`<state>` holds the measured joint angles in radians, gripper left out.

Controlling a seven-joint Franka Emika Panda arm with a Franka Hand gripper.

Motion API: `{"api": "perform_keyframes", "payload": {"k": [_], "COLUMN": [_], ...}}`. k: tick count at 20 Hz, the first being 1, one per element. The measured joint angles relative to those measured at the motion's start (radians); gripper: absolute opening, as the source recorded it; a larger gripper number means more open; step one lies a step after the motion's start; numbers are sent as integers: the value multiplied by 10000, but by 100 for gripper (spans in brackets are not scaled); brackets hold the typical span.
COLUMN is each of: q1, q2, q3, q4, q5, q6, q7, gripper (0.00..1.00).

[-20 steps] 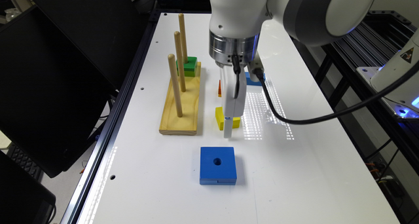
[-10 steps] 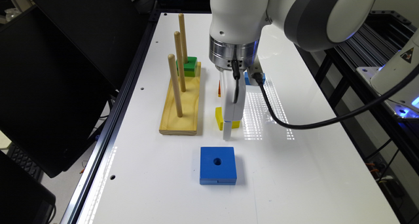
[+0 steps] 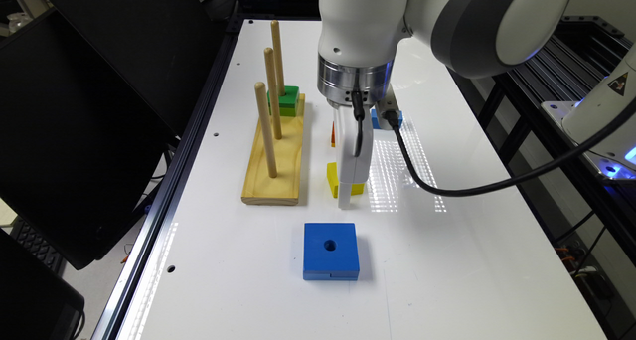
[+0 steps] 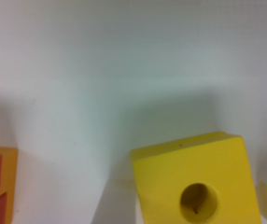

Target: Pick up yellow block.

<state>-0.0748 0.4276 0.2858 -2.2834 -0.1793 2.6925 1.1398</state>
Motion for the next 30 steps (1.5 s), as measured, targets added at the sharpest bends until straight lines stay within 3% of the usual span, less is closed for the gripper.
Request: {"api": "perform_keyframes", "payload": {"k": [23, 24, 30], "q1": [0, 0, -8], "q2": [-2, -2, -2], "q3": [0, 0, 7], "q4": [0, 0, 0], "q5": [0, 0, 0], "q6": [0, 0, 0], "q7": [0, 0, -1], "gripper": [100, 0, 0]}}
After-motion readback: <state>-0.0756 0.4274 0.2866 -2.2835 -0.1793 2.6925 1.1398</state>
